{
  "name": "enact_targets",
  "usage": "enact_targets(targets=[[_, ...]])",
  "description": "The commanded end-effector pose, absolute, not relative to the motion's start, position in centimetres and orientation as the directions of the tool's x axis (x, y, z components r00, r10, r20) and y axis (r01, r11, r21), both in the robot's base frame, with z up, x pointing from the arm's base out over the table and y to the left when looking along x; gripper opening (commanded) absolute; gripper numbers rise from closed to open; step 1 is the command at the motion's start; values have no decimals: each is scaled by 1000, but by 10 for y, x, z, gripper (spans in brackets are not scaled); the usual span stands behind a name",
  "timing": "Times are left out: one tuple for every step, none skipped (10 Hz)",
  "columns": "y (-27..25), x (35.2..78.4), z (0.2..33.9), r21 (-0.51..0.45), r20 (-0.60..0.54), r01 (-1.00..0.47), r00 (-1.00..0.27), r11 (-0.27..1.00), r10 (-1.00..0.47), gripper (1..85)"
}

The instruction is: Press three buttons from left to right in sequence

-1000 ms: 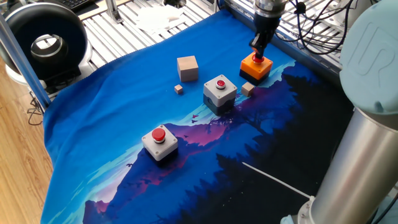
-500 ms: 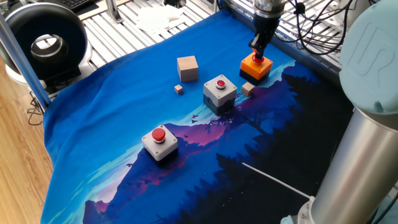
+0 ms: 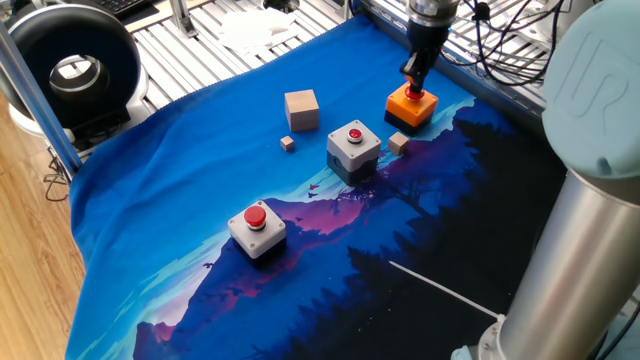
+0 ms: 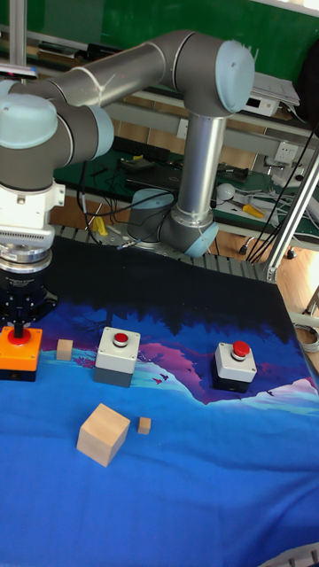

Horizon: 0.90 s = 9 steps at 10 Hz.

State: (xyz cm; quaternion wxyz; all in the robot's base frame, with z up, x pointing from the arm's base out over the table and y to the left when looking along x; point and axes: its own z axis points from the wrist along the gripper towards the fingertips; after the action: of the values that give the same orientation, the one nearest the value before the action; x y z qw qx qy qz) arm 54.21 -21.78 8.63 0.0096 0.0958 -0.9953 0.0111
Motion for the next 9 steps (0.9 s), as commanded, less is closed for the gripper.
enact_targets(targets=[[-216, 548, 97, -10, 15, -188, -982, 982, -188, 10], [-215, 550, 104, -5, 19, -190, -982, 982, -190, 10], [-213, 551, 113, -2, 27, -191, -981, 982, -191, 10], [-210, 554, 124, 0, 30, -190, -981, 982, -189, 10], [-204, 557, 134, 11, 30, -182, -983, 983, -182, 10], [-200, 560, 140, 14, 23, -178, -984, 984, -178, 10], [-195, 563, 142, 17, 11, -175, -985, 984, -175, 10], [-192, 567, 143, 9, 0, -173, -985, 985, -173, 10], [-188, 578, 143, 3, -36, -181, -983, 983, -181, 10]])
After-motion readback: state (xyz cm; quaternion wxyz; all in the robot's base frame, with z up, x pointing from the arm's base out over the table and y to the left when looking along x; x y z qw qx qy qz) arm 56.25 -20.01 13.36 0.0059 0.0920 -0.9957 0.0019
